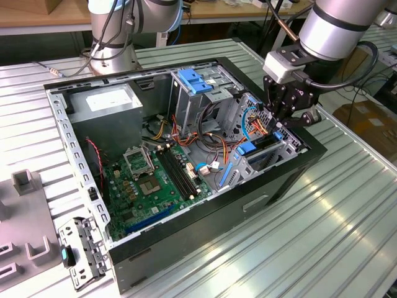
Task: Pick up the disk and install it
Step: 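Insert the second disk wire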
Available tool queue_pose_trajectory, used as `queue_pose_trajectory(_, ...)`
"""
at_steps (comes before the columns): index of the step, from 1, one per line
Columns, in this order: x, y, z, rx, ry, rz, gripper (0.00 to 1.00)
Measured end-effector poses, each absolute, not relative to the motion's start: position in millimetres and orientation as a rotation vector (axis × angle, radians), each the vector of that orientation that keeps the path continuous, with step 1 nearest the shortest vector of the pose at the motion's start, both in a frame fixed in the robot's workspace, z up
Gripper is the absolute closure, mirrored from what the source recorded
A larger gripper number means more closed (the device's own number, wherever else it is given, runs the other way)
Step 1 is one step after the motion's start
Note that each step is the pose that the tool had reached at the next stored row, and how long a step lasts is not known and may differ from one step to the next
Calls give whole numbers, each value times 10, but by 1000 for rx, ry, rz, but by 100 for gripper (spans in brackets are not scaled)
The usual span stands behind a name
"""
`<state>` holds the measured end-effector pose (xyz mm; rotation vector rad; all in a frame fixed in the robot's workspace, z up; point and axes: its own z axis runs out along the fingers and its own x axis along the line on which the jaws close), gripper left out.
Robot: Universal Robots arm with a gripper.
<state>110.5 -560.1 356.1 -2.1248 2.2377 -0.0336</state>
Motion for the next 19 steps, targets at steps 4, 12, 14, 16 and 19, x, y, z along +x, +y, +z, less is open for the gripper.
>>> queue_pose_trajectory(4, 1070, -5601, 3562, -2125, 2238, -34, 89)
queue_pose_trajectory(12, 1041, -5602, 3765, -2125, 2238, -14, 89)
queue_pose_trajectory(14, 1041, -5602, 3802, -2126, 2240, -9, 89)
queue_pose_trajectory(16, 1037, -5602, 3807, -2126, 2240, -6, 89)
queue_pose_trajectory(19, 1003, -5602, 3809, -2126, 2240, -2, 89)
